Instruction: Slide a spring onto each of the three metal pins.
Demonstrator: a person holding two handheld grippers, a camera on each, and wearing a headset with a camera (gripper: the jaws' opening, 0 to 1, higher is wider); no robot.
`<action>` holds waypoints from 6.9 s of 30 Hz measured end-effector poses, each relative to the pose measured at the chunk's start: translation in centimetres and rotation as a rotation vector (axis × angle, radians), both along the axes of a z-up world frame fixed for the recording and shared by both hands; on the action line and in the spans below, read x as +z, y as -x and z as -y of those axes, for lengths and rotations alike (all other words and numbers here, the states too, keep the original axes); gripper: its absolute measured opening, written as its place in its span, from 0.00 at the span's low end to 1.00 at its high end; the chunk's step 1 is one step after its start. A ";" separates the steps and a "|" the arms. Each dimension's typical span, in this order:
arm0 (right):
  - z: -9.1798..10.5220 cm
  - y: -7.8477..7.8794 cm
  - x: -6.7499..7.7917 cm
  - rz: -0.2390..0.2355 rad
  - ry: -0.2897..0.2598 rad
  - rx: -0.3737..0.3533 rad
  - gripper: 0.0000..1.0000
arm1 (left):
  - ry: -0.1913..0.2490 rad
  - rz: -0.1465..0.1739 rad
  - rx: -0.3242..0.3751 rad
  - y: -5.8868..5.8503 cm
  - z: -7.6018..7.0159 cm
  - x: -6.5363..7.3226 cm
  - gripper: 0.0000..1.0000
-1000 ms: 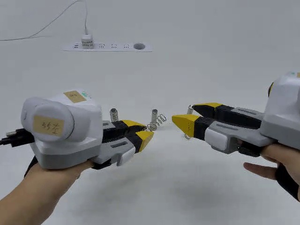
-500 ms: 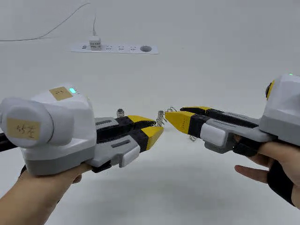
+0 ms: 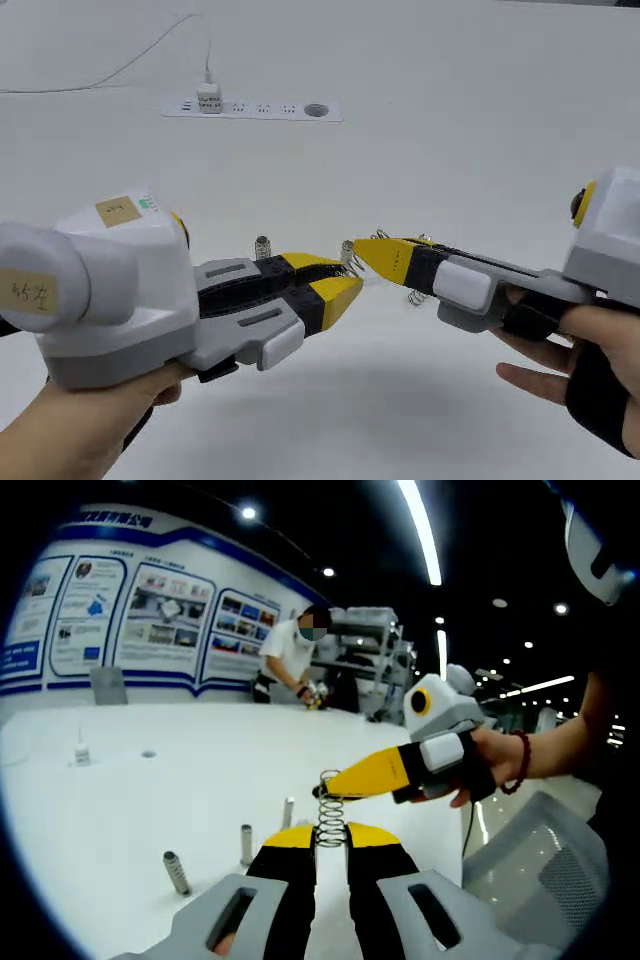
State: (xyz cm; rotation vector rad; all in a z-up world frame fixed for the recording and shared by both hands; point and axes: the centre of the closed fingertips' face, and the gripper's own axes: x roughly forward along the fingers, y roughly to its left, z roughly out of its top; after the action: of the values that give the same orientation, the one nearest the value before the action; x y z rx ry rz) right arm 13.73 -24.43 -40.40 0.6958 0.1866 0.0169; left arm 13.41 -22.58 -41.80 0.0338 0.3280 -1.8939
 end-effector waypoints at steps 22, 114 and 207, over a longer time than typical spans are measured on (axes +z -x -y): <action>-1.1 -0.8 0.7 0.018 0.073 0.048 0.11 | -0.032 0.173 0.036 -0.4 0.0 -0.8 0.15; 5.2 -6.0 -8.7 -0.288 0.737 0.085 0.12 | -0.165 0.196 0.125 -0.7 -1.1 -5.8 0.54; 8.3 5.6 -3.3 -0.257 0.588 -0.173 0.48 | -0.237 0.257 0.074 2.5 9.2 -10.8 0.33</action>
State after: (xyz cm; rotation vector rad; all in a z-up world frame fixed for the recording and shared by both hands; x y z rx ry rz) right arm 8.14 -32.73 -43.67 0.1217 0.3587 -0.2849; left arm 10.94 -31.77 -52.55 0.4154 0.3700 -1.7444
